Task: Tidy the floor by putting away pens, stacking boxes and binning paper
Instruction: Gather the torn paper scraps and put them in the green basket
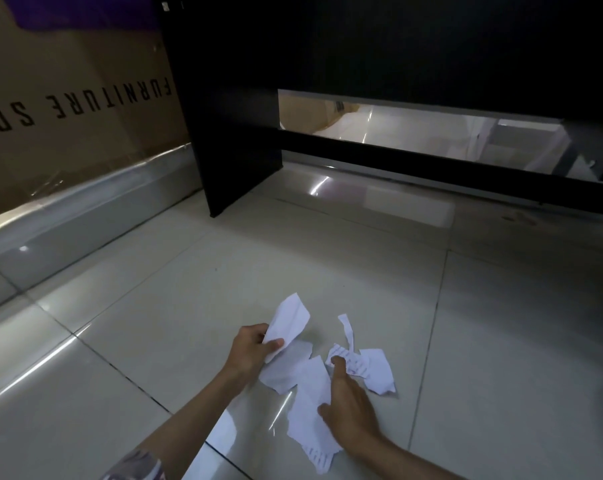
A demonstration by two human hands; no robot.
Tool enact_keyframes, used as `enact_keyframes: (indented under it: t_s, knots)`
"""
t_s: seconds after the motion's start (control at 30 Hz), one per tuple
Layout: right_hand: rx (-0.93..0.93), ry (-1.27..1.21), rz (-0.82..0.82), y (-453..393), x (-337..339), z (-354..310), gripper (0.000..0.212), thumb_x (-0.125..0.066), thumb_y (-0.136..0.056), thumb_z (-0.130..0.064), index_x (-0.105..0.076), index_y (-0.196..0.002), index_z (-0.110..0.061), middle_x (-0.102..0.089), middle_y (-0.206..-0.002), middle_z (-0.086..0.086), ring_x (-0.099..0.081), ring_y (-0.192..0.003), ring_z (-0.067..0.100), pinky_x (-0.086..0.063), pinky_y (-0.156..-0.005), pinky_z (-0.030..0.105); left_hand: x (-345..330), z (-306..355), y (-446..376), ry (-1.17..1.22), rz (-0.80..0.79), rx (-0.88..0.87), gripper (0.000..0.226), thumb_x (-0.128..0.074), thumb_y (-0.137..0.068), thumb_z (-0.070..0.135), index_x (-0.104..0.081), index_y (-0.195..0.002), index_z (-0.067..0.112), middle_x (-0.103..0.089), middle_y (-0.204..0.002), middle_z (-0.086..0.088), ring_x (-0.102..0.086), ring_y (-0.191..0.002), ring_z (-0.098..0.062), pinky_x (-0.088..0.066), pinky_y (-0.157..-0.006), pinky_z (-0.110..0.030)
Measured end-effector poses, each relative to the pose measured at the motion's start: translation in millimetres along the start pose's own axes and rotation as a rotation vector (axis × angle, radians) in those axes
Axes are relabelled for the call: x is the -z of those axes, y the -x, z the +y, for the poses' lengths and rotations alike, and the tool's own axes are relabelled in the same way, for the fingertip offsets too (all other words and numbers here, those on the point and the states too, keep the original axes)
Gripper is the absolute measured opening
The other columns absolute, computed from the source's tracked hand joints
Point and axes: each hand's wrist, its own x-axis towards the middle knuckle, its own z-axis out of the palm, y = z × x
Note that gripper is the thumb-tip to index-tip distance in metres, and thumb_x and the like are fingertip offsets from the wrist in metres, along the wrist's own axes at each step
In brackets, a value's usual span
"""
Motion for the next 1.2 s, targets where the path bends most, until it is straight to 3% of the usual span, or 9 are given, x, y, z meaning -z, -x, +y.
enact_keyframes:
  t_s: [0.1,0.2,0.3,0.37,0.5,0.77,0.87,1.03,1.2]
  knots:
    - [0.021,-0.290,-0.017,-5.2,11.7,7.0,0.019,-0.056,-0.084,-0.005,-0.048,-0.098,-0.014,-0.051,-0.078,-0.006,-0.049,-0.072,0.007,-0.035,-0.058,0.013,-3.7,-0.9,-5.1,-0.071,-0.025,0.047,0.023,-0.073,-0.075,0.011,-0.057,-0.061,0.001,-0.051,-0.061,-0.004,-0.046,-0.055,-0.016,-0.036,-0.051,-0.022]
    - [0.042,-0.439,-0.006,-10.2,37.0,14.9,0.017,-0.061,-0.076,-0.015,-0.046,-0.068,-0.012,-0.047,-0.069,0.003,-0.043,-0.064,0.013,-0.030,-0.059,0.026,-7.1,-3.6,-11.4,-0.191,-0.051,0.051,0.048,-0.074,-0.072,0.007,-0.035,-0.046,0.017,-0.033,-0.048,0.006,-0.031,-0.047,-0.010,-0.025,-0.049,-0.024]
    - [-0.034,-0.589,0.066,-11.2,64.6,20.7,0.017,-0.052,-0.060,-0.024,-0.048,-0.069,-0.010,-0.051,-0.069,0.005,-0.047,-0.062,0.017,-0.031,-0.057,0.025,-11.4,-5.4,-14.8,-0.425,-0.036,0.022,0.056,-0.078,-0.066,0.011,-0.028,-0.041,0.015,-0.024,-0.045,0.010,-0.029,-0.048,-0.014,-0.024,-0.053,-0.026]
    - [-0.080,-0.631,0.098,-13.2,76.4,26.9,0.022,-0.050,-0.058,-0.025,-0.051,-0.072,-0.009,-0.055,-0.071,0.008,-0.051,-0.063,0.020,-0.034,-0.057,0.025,-19.6,-7.9,-13.8,-0.574,0.005,0.025,0.049,-0.078,-0.066,0.013,-0.035,-0.045,0.007,-0.031,-0.063,0.004,-0.049,-0.073,-0.030,-0.037,-0.068,-0.031]
    - [-0.108,-0.655,0.105,-16.6,88.5,33.0,0.029,-0.051,-0.057,-0.025,-0.055,-0.079,-0.007,-0.058,-0.074,0.009,-0.054,-0.063,0.021,-0.037,-0.057,0.024,-35.0,-8.8,-6.8,-0.673,0.075,0.093,0.048,-0.070,-0.076,0.013,-0.030,-0.052,0.021,-0.042,-0.082,-0.001,-0.042,-0.111,-0.029,-0.032,-0.079,-0.034]
    - [-0.019,-0.509,-0.121,-11.0,82.7,21.9,0.020,-0.053,-0.057,-0.024,-0.057,-0.073,-0.014,-0.057,-0.072,0.002,-0.055,-0.063,0.013,-0.040,-0.055,0.019,-41.1,-10.5,-0.5,-0.669,0.088,-0.050,0.007,-0.058,-0.077,0.000,-0.063,-0.076,-0.005,-0.054,-0.088,-0.016,-0.056,-0.096,-0.032,-0.035,-0.067,-0.025]
    - [0.089,-0.397,-0.225,-5.8,69.9,15.2,0.005,-0.056,-0.061,-0.019,-0.052,-0.061,-0.021,-0.049,-0.064,-0.006,-0.046,-0.059,0.006,-0.035,-0.051,0.015,-40.9,-8.2,0.0,-0.712,0.087,-0.038,0.026,-0.053,-0.073,-0.003,-0.044,-0.053,0.012,-0.037,-0.061,0.001,-0.054,-0.087,-0.031,-0.030,-0.066,-0.026]
    - [0.221,-0.154,-0.304,-10.3,47.3,19.4,0.040,-0.057,-0.074,0.001,-0.034,-0.050,-0.021,-0.032,-0.056,-0.005,-0.030,-0.050,0.003,-0.023,-0.052,0.020,-40.3,-12.2,-4.5,-0.740,0.035,-0.066,0.044,-0.052,-0.071,-0.005,-0.021,-0.053,0.020,-0.024,-0.059,0.005,-0.055,-0.094,-0.041,-0.025,-0.064,-0.027]
    - [0.318,0.132,-0.150,-17.9,27.1,19.3,0.002,-0.058,-0.079,-0.014,-0.059,-0.080,-0.014,-0.042,-0.102,0.002,-0.034,-0.098,0.017,-0.029,-0.084,0.026,-31.3,-8.2,-13.6,-0.712,-0.087,-0.144,0.016,-0.059,-0.067,0.010,-0.047,-0.062,0.019,-0.034,-0.072,0.004,-0.051,-0.084,-0.029,-0.028,-0.060,-0.027]
